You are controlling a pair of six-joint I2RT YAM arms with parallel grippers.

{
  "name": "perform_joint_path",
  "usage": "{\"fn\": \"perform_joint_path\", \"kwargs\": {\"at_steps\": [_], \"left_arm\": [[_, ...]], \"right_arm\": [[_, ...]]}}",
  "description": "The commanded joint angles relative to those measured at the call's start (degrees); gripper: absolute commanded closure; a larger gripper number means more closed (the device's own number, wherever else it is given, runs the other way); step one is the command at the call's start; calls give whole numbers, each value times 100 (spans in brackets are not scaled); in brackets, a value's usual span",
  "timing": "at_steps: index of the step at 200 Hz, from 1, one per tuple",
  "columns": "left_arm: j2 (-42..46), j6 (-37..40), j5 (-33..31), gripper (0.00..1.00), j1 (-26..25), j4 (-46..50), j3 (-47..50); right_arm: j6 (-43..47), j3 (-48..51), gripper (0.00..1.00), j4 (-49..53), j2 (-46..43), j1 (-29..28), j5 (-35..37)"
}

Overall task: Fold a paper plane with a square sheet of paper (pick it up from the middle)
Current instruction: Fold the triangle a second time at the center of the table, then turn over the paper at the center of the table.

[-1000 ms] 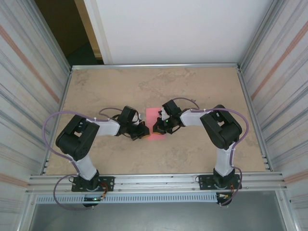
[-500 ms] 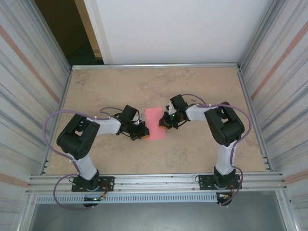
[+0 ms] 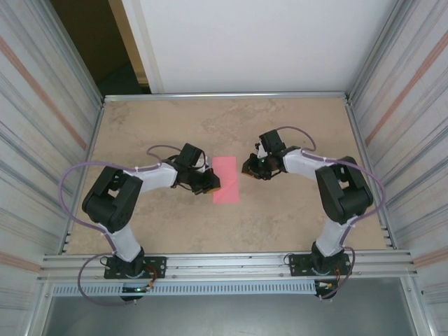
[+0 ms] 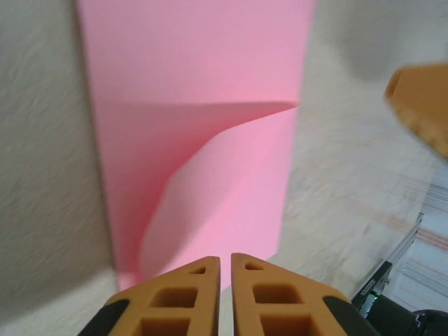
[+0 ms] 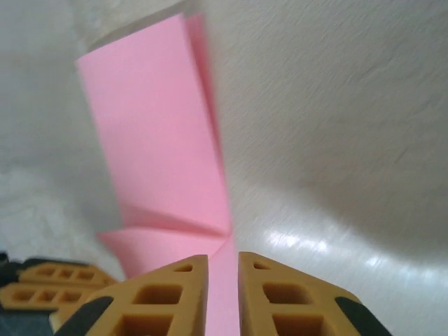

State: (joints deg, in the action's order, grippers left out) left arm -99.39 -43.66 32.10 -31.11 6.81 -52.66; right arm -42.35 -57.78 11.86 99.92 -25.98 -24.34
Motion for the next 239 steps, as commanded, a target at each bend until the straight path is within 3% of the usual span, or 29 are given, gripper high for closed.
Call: {"fn": "perform_joint_path", "kwargs": {"at_steps": [1,18,39,142,182,239], "left_arm": [[202,156,-217,84,48,-79,-211],[14,85,-226,82,76,-194,-272],[-214,-124,-239,82,81,-467,-306],[-653,-711,-589,80,280,-874,-29],[-729,-679,-684,80,288,-764,43],[-780,-673,-775,81,291,-559,41]], "right_arm": [[-426,384,69,-224,-411,-195,262],[-696,570,59,-440,-498,-304,245],[-1014,751,56,-816,-519,-384,101],[-1779,758,63,-1563,108,-555,-319],[-2068,865,72,-1913,279,-577,-306],[-2102,826,72,-1871,405,-593,-319]]}}
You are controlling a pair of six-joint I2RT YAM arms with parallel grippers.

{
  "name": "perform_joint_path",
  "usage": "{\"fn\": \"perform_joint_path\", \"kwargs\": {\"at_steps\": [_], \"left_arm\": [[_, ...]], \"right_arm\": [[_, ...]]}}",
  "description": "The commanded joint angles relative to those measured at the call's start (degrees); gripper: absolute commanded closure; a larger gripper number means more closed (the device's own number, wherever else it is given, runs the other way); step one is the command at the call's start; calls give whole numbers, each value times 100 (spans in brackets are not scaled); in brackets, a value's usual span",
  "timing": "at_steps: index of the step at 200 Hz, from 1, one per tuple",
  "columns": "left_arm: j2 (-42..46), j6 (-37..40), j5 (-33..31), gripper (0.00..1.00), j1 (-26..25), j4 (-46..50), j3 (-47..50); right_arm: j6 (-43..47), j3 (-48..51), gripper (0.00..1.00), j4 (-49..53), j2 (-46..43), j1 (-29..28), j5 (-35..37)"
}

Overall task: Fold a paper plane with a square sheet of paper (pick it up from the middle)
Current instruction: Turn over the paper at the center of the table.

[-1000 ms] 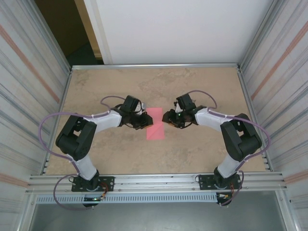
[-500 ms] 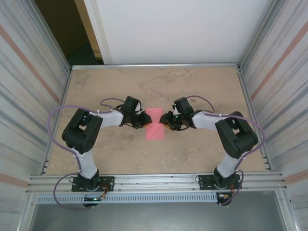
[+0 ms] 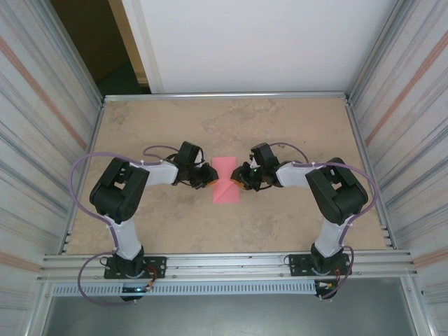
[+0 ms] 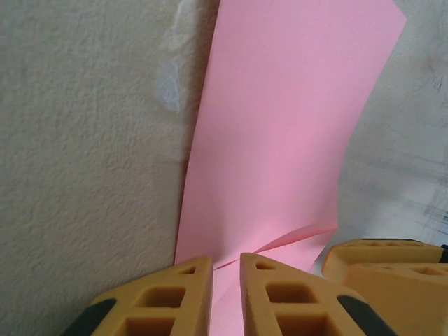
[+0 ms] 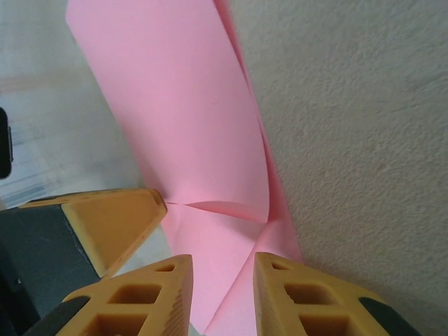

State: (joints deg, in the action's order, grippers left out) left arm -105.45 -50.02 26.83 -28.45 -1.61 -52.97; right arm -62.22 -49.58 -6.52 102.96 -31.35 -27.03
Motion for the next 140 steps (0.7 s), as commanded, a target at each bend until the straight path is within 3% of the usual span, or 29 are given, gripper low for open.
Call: {"fn": "perform_joint_path", "kwargs": {"at_steps": [1,140], "left_arm": [[-172,-35,-248,81,20,283,74],[-191,-8,-204,81,34,345,38]], "right_arm": [[-115,4,72,-33,102,-55,-49],[-107,-9,76,-339,127,-166,-198]]}}
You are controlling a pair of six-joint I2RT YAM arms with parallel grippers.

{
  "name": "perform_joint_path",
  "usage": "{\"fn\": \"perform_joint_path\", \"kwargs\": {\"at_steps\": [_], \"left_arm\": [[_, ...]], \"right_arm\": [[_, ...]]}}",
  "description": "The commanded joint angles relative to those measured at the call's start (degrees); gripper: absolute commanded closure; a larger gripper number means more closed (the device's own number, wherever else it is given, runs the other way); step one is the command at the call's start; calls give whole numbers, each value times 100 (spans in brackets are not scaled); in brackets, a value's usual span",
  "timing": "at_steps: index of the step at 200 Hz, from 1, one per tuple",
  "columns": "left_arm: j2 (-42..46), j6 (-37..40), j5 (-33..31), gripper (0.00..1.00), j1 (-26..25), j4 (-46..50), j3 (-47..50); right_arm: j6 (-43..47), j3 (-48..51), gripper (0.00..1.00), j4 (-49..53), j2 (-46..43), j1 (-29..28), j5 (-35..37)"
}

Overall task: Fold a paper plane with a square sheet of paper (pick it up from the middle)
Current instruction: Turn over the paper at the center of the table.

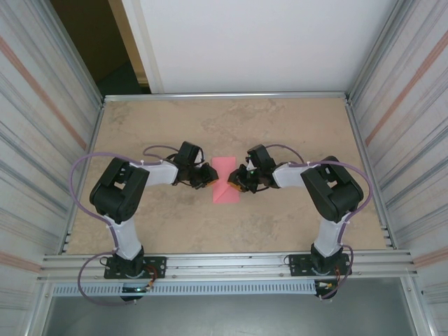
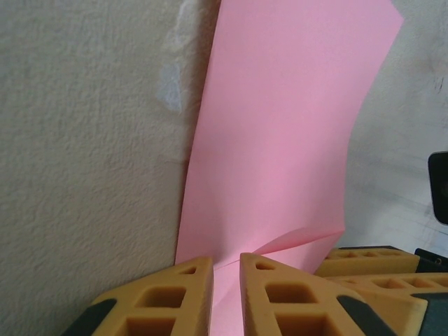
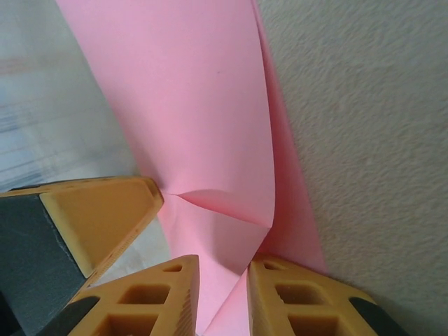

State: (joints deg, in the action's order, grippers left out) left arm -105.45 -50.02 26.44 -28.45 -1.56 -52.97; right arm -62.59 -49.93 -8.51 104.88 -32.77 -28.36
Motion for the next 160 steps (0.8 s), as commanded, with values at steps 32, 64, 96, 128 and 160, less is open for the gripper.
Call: {"fn": "perform_joint_path", "kwargs": {"at_steps": [32,64,96,128,160], "left_arm": [[-191,-8,-152,81,35,358,24],[-187,27,-106,81,34,394,-2],[-188,19,-84,82,36,385,-2],[-150,52,29,81,39,326,8],[26,8,125,80,32,247,22]], "right_arm": [[-82,123,79,-363,-102,-44,-97],[-69,131,80,-413,-127,-137,23],[-73,84,82,-484,-36,-220,8],[-104,87,85,-509,11,-274,23],[-69,173,89,-593,-95,-281,153]]}}
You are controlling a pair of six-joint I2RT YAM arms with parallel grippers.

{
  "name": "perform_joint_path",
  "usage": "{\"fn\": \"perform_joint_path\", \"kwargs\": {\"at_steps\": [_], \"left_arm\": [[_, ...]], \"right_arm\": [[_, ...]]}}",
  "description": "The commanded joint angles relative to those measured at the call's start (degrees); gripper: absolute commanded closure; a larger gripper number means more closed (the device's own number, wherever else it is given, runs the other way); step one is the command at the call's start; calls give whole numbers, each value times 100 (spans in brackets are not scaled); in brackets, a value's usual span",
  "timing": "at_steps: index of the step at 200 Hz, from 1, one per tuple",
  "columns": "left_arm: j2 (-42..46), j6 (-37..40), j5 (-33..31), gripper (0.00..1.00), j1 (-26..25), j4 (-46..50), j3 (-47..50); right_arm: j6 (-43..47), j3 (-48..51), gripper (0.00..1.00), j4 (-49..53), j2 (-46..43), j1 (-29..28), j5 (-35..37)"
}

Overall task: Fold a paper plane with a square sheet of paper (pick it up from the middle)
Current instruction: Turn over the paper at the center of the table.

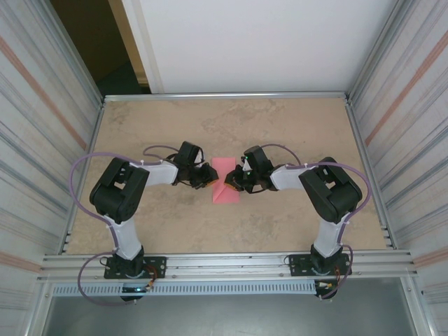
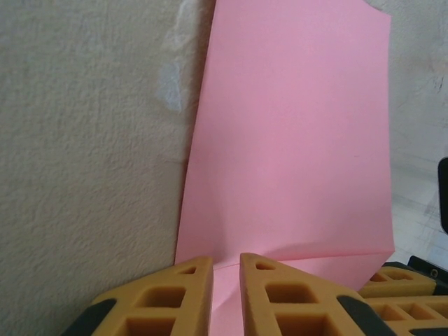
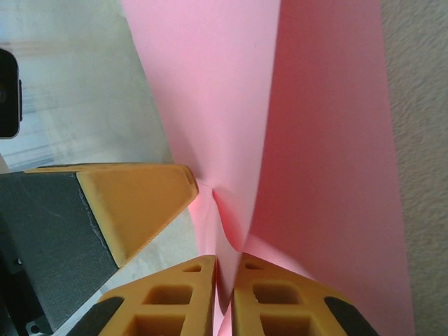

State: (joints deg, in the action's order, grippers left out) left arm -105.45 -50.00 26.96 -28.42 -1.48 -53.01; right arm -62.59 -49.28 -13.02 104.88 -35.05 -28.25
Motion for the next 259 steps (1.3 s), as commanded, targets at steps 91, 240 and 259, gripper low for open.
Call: {"fn": "perform_joint_path", "kwargs": {"at_steps": [91,240,259], "left_arm": [[2114,-664,-80,41,420,-1168,1317],[1934,-949,1729,13,115,-3666,873],[1803,-1099,1932,16,110,-3802,754]], "right_arm": [[806,46,100,-135,-1167,355,181],[93,-371,100,-1325,-1947,1178,-1759],[-18,-372,100,-1413,-1950,1187,-1837]]}}
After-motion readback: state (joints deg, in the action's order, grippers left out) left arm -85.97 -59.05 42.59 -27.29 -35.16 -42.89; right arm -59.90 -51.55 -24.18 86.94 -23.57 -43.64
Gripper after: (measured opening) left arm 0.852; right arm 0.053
